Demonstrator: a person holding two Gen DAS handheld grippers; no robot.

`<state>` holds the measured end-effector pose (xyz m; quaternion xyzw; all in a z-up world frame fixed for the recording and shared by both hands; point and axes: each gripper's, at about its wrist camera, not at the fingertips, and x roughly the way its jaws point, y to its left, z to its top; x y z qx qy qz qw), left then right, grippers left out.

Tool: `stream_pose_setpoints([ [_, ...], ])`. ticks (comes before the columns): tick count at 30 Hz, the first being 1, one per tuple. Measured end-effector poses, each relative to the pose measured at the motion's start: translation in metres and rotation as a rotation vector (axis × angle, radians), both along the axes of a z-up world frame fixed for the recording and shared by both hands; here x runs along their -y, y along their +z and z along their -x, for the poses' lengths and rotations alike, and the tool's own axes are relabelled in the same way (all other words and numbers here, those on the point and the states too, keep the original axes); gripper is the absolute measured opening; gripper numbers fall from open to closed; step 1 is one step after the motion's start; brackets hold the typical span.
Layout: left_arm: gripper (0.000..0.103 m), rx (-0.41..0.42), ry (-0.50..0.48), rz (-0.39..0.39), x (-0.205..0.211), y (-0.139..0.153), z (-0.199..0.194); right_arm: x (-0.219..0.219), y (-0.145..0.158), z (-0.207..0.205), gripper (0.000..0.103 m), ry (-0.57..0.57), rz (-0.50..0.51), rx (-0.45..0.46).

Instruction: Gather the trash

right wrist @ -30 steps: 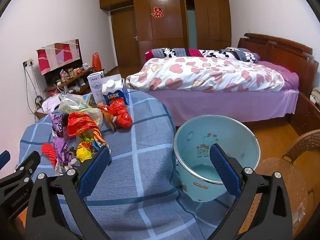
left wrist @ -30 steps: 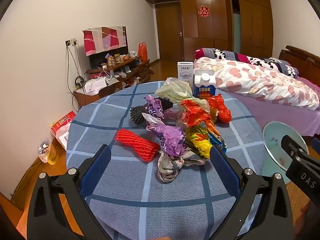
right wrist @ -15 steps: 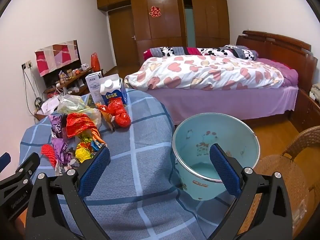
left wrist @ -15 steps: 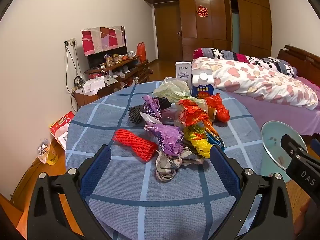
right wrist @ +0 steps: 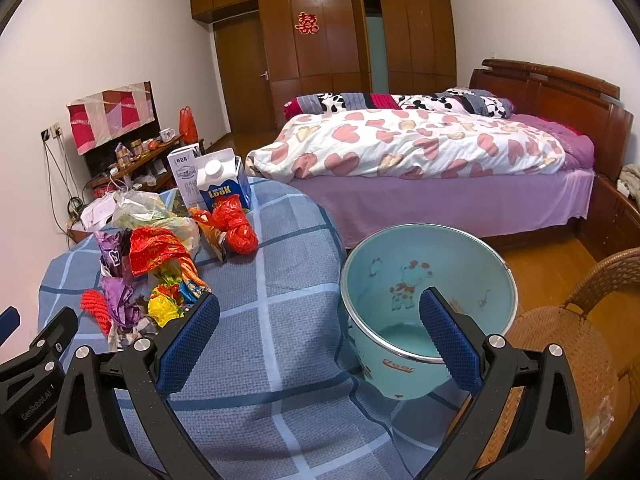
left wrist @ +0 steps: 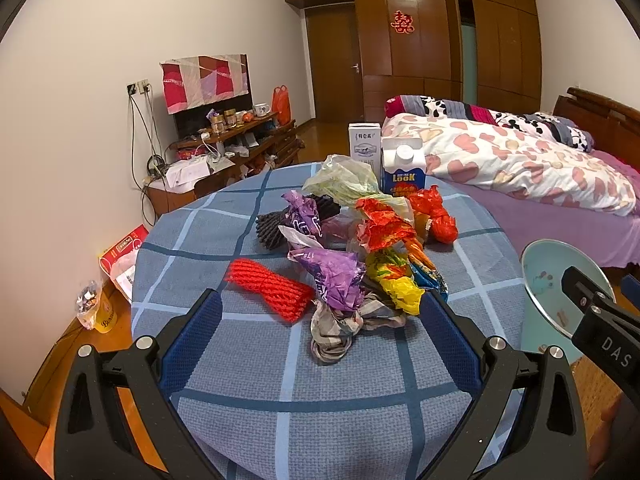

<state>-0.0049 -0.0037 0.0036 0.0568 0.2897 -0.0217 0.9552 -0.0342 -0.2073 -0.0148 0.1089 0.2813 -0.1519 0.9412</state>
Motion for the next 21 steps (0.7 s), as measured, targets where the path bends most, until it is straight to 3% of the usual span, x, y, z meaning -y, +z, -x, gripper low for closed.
stream_pose_setpoints([
  [21, 0.097, 0.002, 0.002, -0.001, -0.0002, -0.0015, -0.0008, 0.0001, 0.0, -0.0004, 0.098, 0.001, -0.001, 0.001],
])
